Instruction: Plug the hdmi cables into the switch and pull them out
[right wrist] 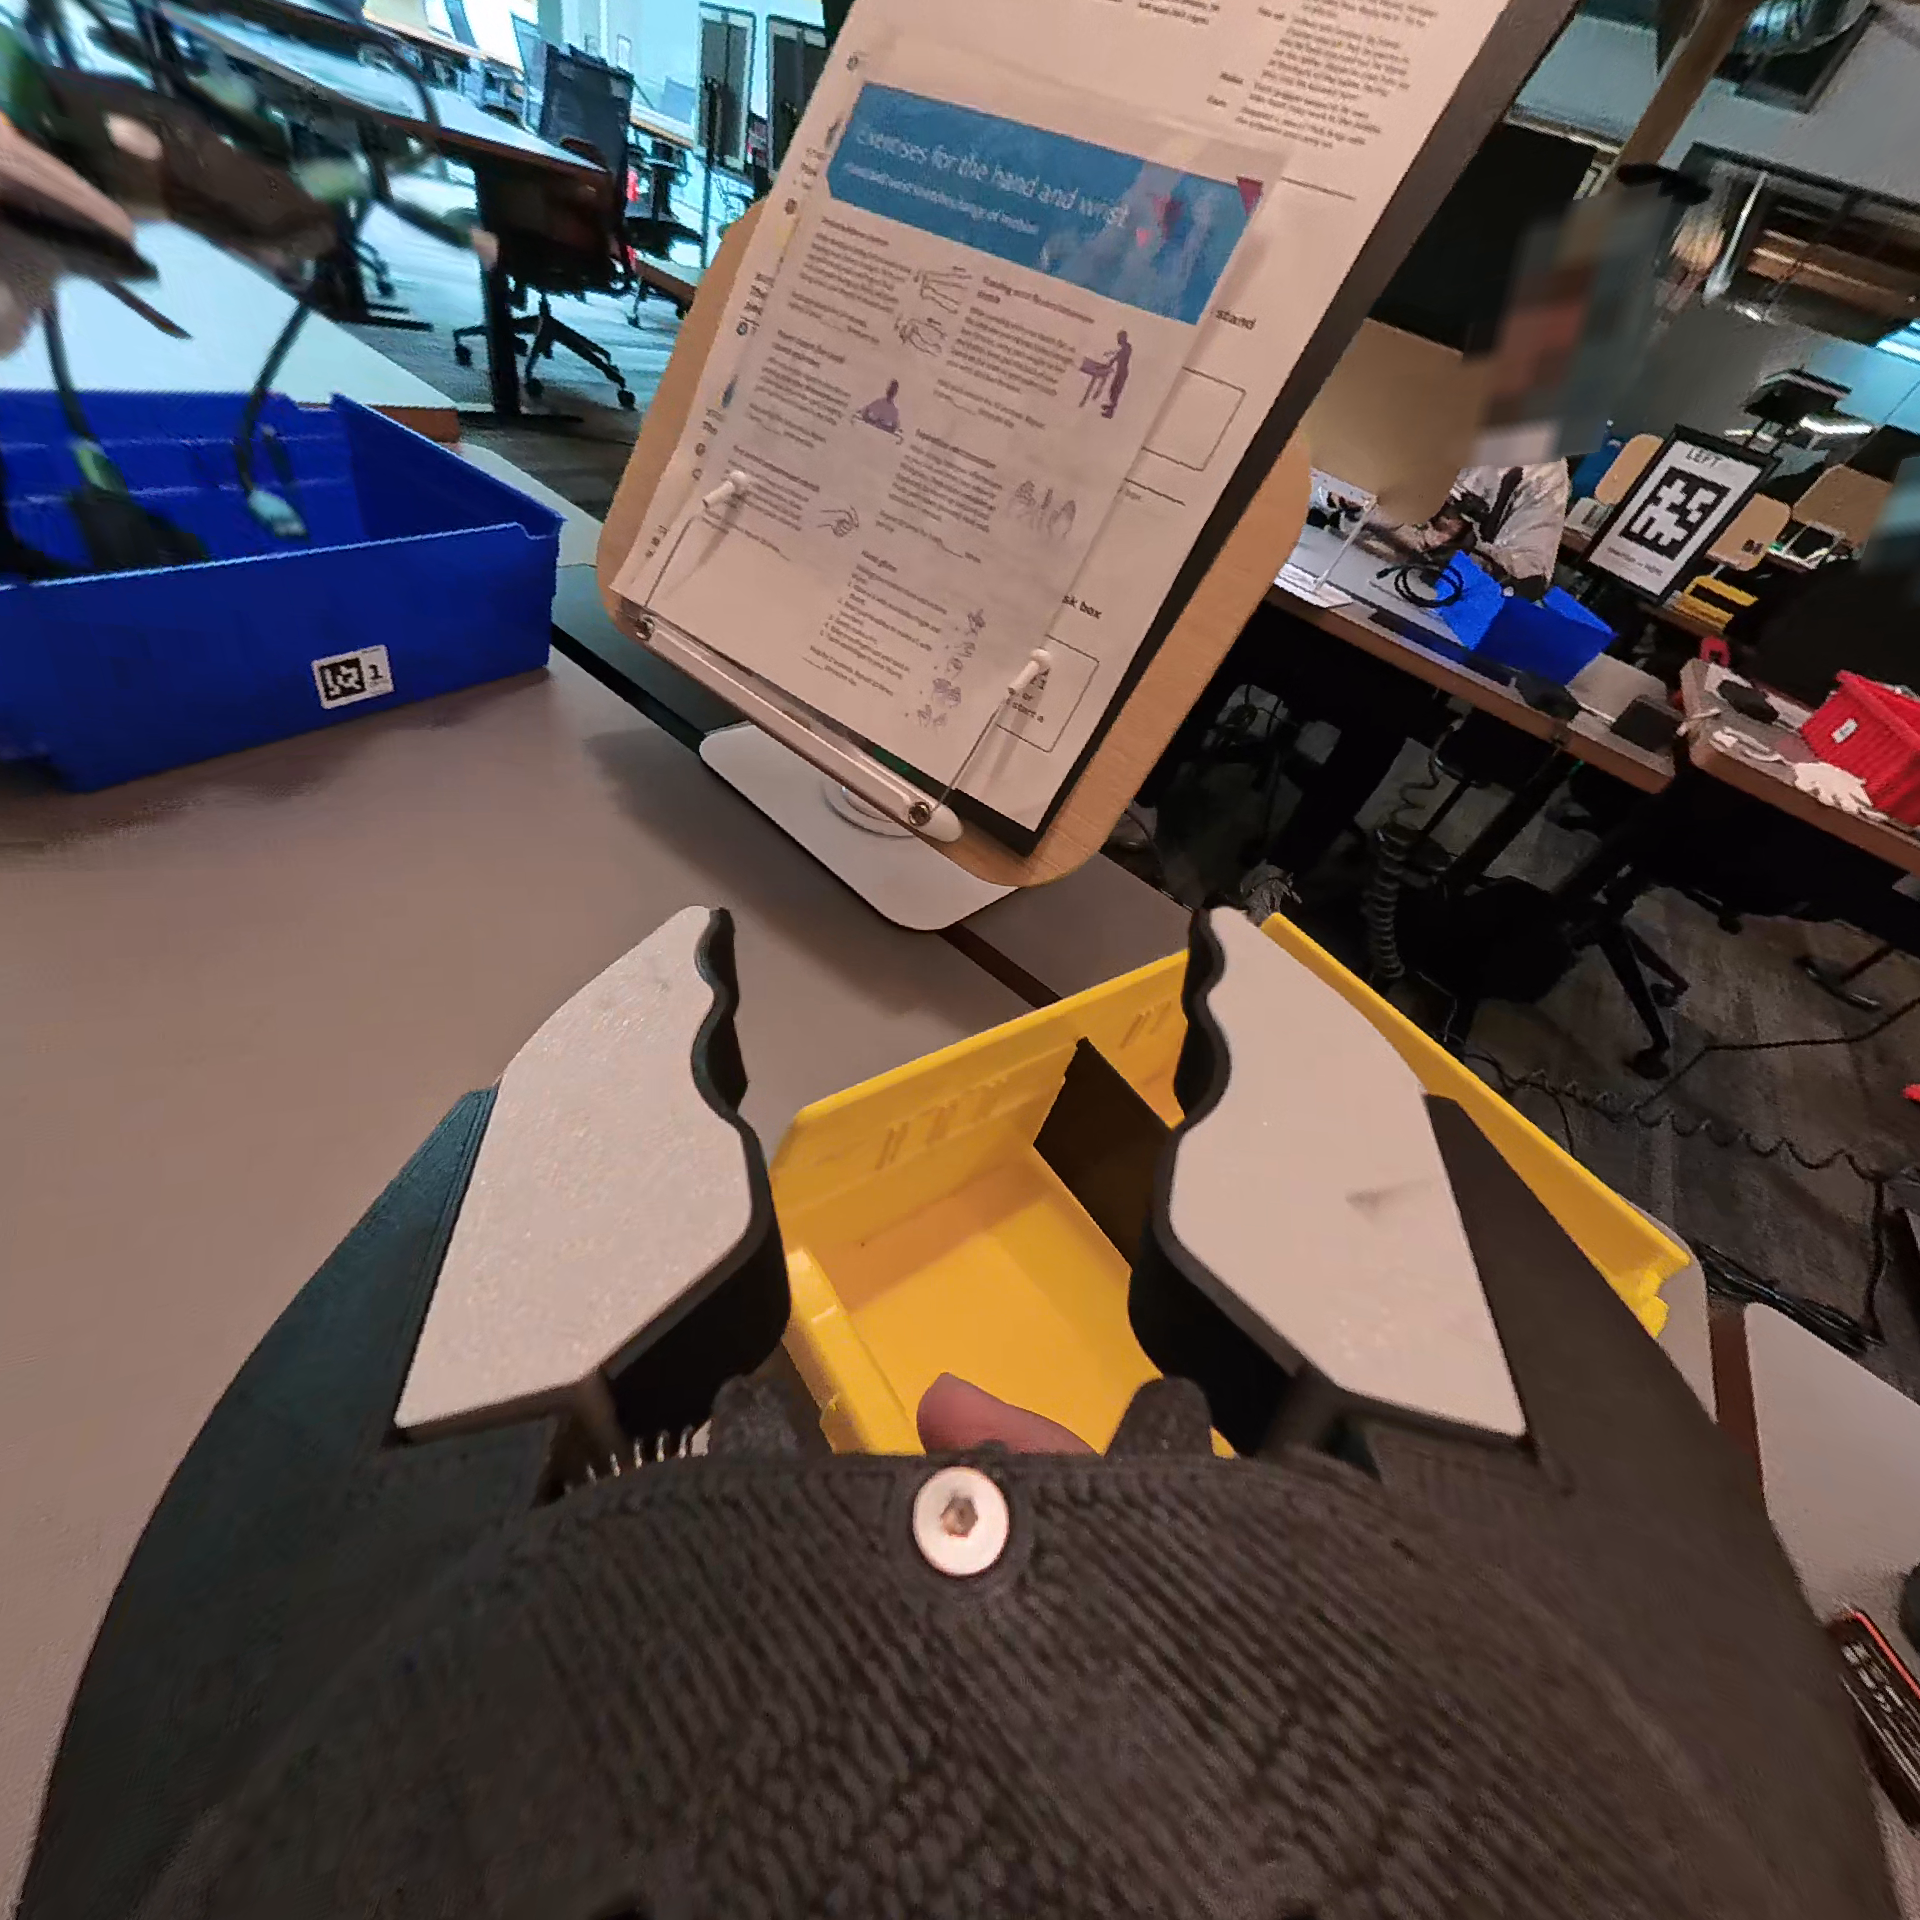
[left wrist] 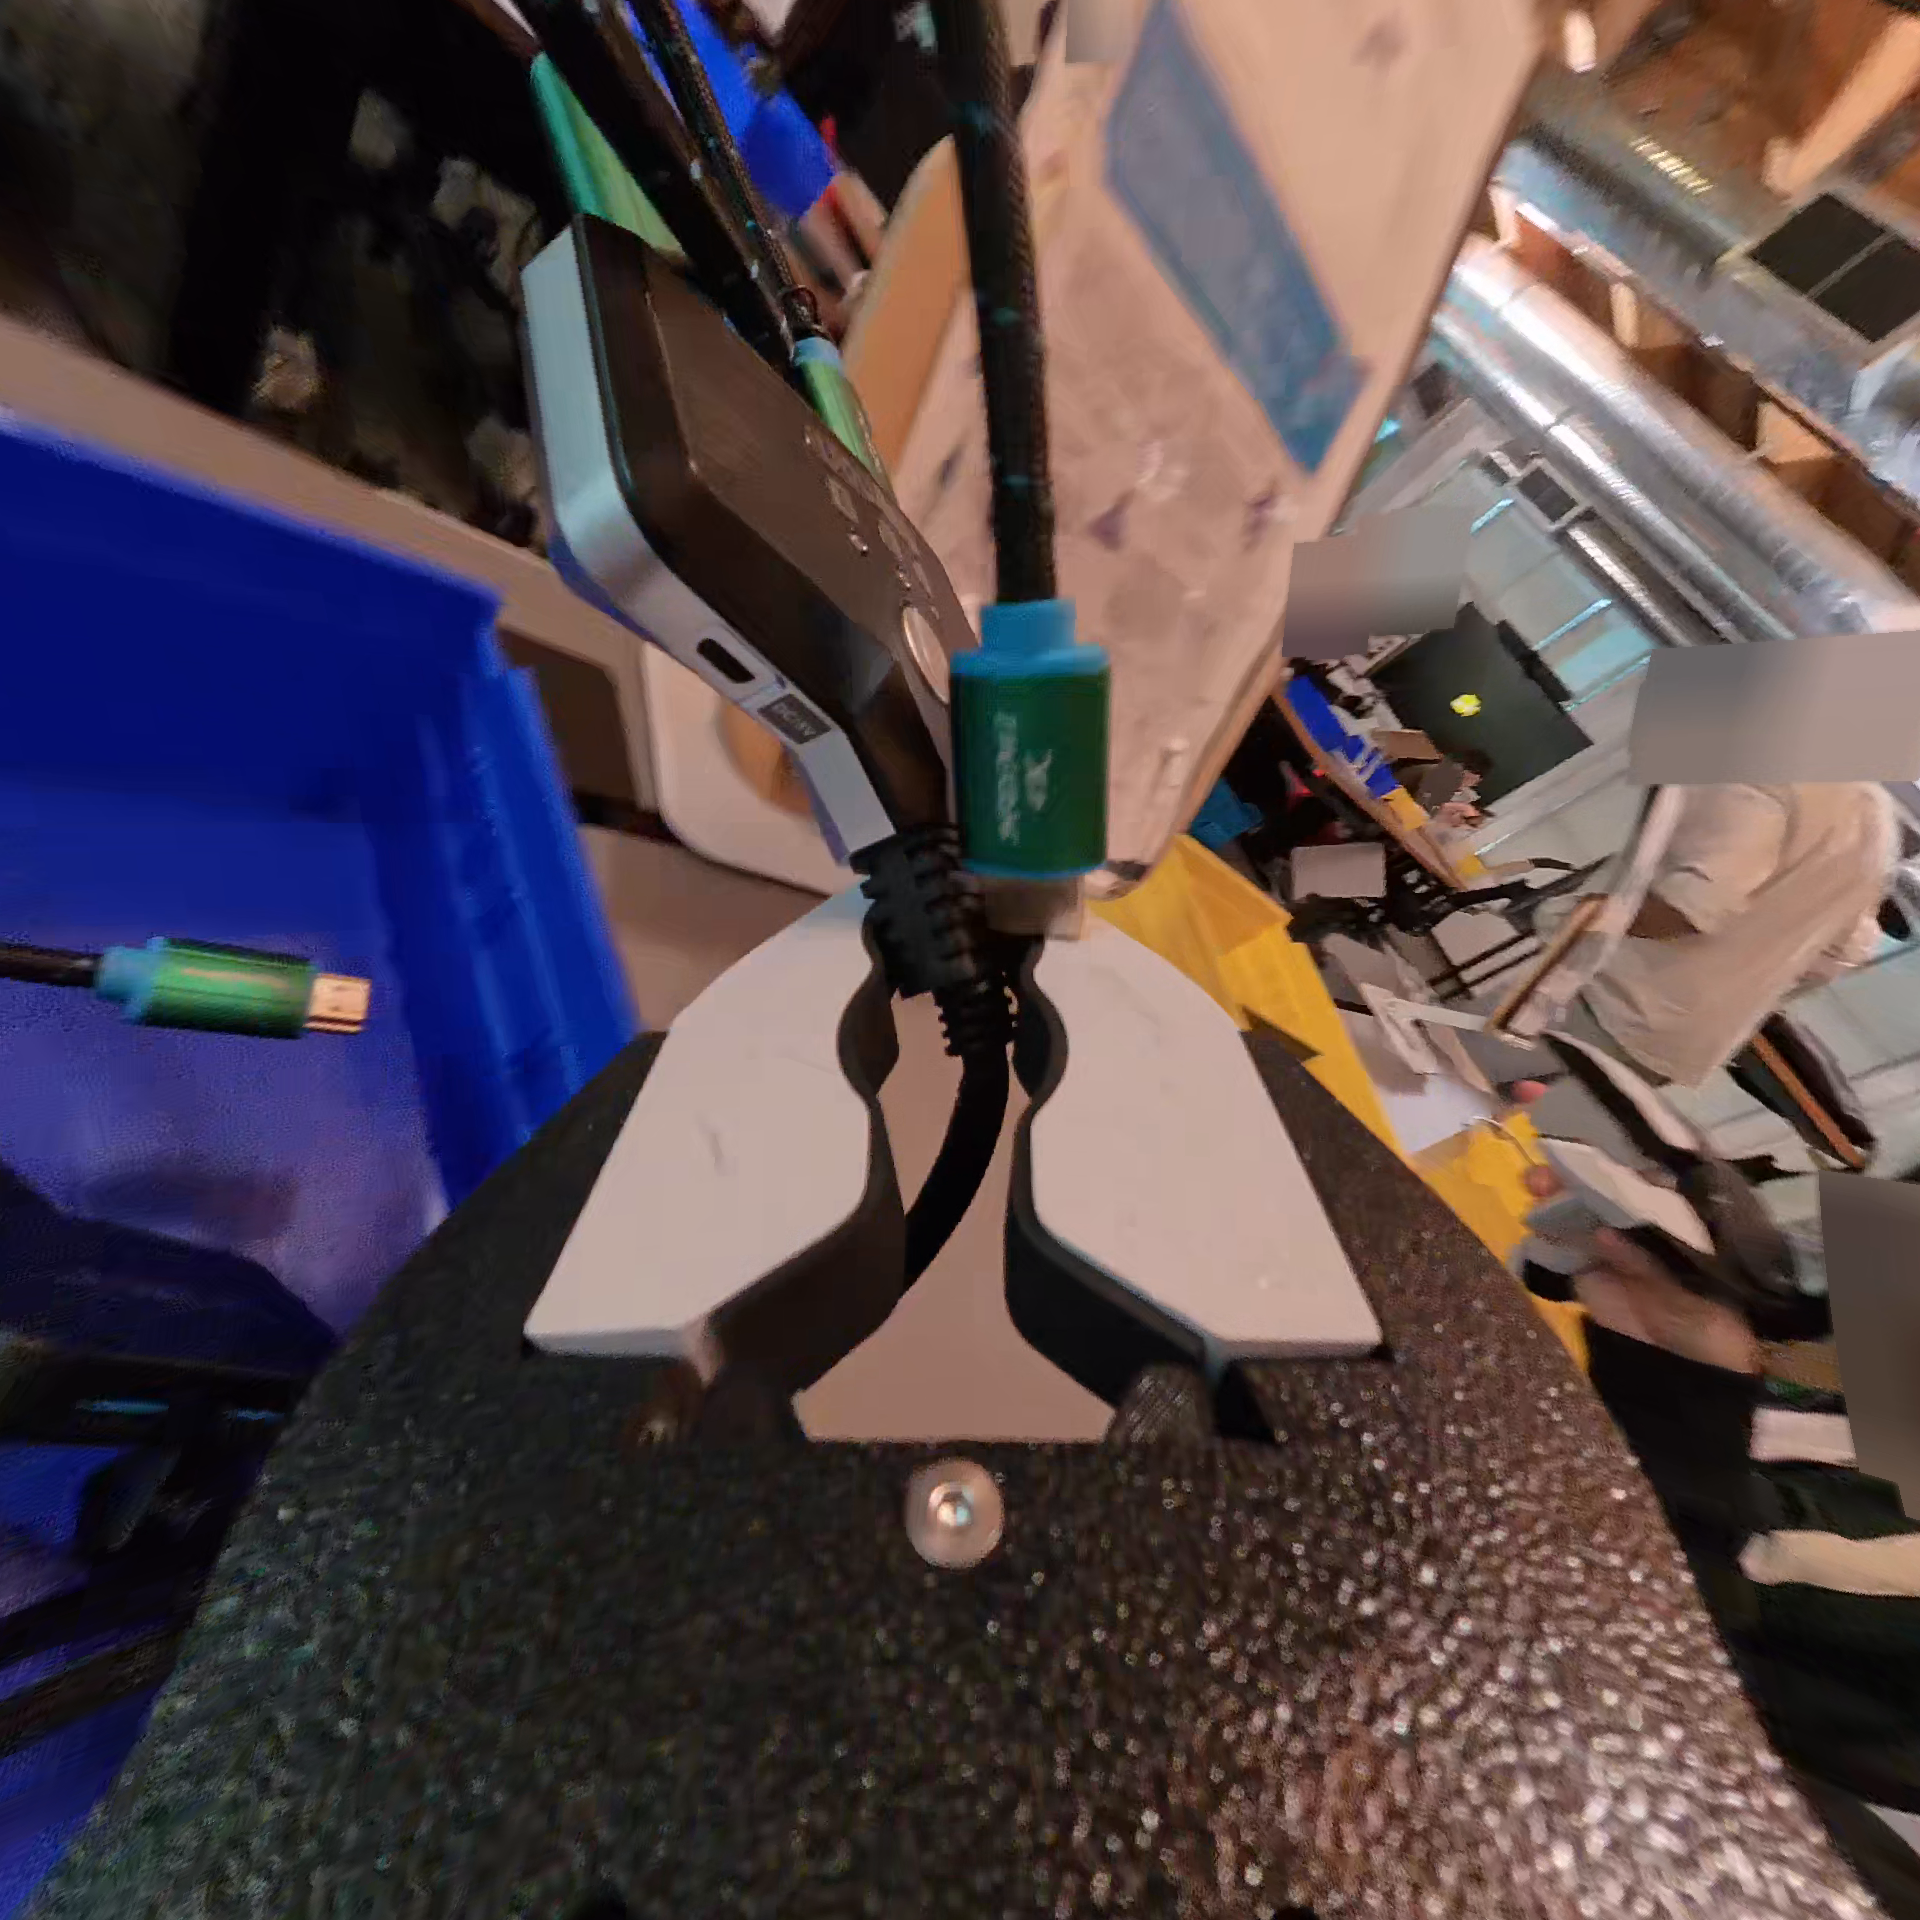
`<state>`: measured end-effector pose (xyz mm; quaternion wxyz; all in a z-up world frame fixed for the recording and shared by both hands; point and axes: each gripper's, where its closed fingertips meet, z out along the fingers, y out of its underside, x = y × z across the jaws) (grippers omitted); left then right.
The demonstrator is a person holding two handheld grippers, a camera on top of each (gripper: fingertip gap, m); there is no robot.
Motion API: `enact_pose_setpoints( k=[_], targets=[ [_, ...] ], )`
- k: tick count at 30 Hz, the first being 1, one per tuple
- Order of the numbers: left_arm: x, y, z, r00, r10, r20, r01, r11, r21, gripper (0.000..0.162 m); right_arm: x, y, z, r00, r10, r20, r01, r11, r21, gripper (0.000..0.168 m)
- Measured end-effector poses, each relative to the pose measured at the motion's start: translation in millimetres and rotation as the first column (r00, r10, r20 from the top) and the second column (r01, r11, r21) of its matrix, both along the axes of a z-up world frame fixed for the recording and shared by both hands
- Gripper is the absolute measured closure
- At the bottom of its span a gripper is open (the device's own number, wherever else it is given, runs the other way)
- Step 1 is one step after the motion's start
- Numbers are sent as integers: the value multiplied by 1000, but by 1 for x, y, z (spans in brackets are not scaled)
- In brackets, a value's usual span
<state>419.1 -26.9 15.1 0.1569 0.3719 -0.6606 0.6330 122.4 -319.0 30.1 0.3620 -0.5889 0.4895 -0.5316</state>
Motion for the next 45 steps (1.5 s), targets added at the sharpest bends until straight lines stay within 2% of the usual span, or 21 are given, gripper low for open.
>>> enact_pose_setpoints(
  k=[4,7,10,15,17,20,24,26,28,32,34,39,42,45],
  targets=[
    [-22,5,64,997,-58,47,61,996,-71,145,2,2,-4,1000,4,-21,-4,1000,-11,86],
    [-30,10,88,995,-96,26,99,988,-115,145,3,1,-7,999,2,-34,-2,1000,-13,87],
    [-29,14,90,990,-135,-36,128,978,-166,145,4,3,-8,999,7,-38,-7,1000,-12,87],
    [5,26,50,996,-78,-35,77,996,-36,144,6,7,-10,999,15,-45,-16,1000,-20,87],
    [7,30,46,996,-78,-42,77,997,-26,144,6,6,-11,999,9,-54,-10,999,-30,88],
    [-5,33,58,992,-126,-7,126,992,-20,144,4,4,-10,999,1,-54,-3,999,-43,88],
    [-33,37,89,962,-228,149,218,973,76,144,3,7,-6,999,23,-30,-22,1000,7,88],
    [-51,38,109,935,-280,219,266,959,93,144,4,16,-4,997,69,-21,-68,996,61,88],
    [-72,36,125,895,-326,306,308,945,107,144,8,37,-5,984,176,-17,-172,974,147,87],
    [-115,24,136,812,-414,411,389,909,148,147,18,91,8,918,389,81,-395,872,289,87],
    [-139,13,131,773,-483,411,452,874,176,147,20,120,23,862,475,175,-505,780,370,88],
    [-198,-16,90,671,-650,358,575,760,302,147,29,179,50,751,543,376,-656,553,514,90],
    [-235,-31,63,587,-741,326,674,670,309,147,37,202,47,711,557,429,-686,418,595,91],
    [-258,-41,35,514,-803,300,722,594,355,147,40,211,38,681,592,432,-697,344,629,102]
  ],
)
